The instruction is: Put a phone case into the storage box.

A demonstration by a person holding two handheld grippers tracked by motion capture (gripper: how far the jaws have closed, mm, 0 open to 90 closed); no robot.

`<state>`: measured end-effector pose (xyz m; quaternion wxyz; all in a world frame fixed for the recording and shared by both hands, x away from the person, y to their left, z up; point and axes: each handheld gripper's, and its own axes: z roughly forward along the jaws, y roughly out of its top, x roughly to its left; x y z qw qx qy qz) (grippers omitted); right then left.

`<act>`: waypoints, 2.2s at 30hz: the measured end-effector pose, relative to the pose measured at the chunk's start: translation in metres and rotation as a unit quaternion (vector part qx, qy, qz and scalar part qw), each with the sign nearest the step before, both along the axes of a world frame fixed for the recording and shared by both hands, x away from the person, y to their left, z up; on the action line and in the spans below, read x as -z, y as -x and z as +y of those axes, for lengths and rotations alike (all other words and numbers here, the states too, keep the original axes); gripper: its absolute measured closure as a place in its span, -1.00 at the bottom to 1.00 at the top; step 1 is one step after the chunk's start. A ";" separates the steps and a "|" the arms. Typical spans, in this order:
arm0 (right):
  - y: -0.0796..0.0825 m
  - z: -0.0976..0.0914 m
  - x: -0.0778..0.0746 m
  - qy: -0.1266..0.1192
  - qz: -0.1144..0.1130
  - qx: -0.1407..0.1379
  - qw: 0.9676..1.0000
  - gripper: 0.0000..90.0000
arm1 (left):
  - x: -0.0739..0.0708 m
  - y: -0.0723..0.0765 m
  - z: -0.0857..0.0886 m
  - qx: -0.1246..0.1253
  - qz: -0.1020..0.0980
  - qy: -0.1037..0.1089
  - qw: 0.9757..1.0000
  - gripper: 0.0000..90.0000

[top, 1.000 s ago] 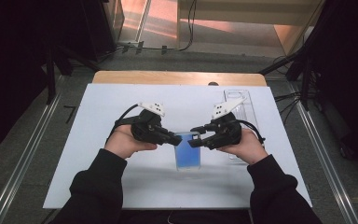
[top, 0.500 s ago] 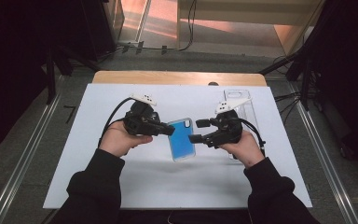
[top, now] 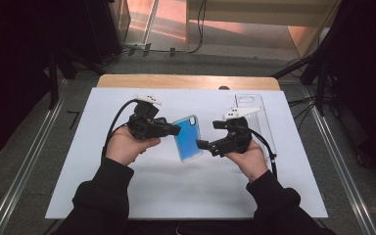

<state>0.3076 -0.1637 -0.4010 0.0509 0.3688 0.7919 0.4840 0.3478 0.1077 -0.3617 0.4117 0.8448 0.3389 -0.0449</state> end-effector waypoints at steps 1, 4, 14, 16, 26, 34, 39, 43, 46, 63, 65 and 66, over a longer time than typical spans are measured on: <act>0.001 0.002 0.000 0.001 -0.004 0.007 1.000 -1.00 | 0.000 0.000 -0.001 -0.006 0.002 0.002 1.000 0.79; 0.004 0.006 0.000 -0.011 -0.002 0.023 1.000 -1.00 | -0.002 0.002 -0.004 -0.027 0.003 -0.005 1.000 0.78; 0.010 0.027 0.008 -0.002 -0.009 0.059 0.998 -1.00 | -0.002 0.005 -0.012 -0.044 0.020 -0.012 0.999 0.78; 0.011 0.029 0.009 0.002 -0.011 0.060 0.998 -1.00 | -0.001 0.005 -0.014 -0.045 0.028 -0.006 0.999 0.78; 0.012 0.040 0.016 0.023 -0.012 0.085 0.996 -1.00 | 0.000 0.010 -0.024 -0.045 0.025 -0.014 0.999 0.78; 0.011 0.047 0.020 0.036 -0.015 0.100 0.994 -1.00 | 0.000 0.014 -0.030 -0.037 0.026 -0.014 0.999 0.78; 0.011 0.048 0.020 0.034 -0.023 0.102 0.994 -0.81 | -0.002 0.015 -0.031 -0.034 0.027 -0.007 0.999 0.78; 0.013 0.048 0.018 0.033 -0.032 0.096 0.994 -0.64 | -0.003 0.016 -0.030 -0.031 0.027 -0.003 0.999 0.77; 0.013 0.047 0.018 0.035 -0.031 0.096 0.994 -0.63 | -0.005 0.016 -0.029 -0.023 0.028 0.010 0.999 0.55; 0.002 0.026 0.023 0.035 -0.017 0.098 0.994 -0.63 | -0.003 0.015 -0.009 0.023 -0.023 0.022 0.999 -0.27; 0.001 0.023 0.023 0.035 -0.014 0.095 0.995 -0.63 | 0.001 0.014 -0.007 0.029 -0.020 0.022 0.999 -0.27; 0.000 0.021 0.023 0.034 -0.012 0.093 0.995 -0.63 | 0.004 0.014 -0.006 0.034 -0.021 0.020 0.999 -0.27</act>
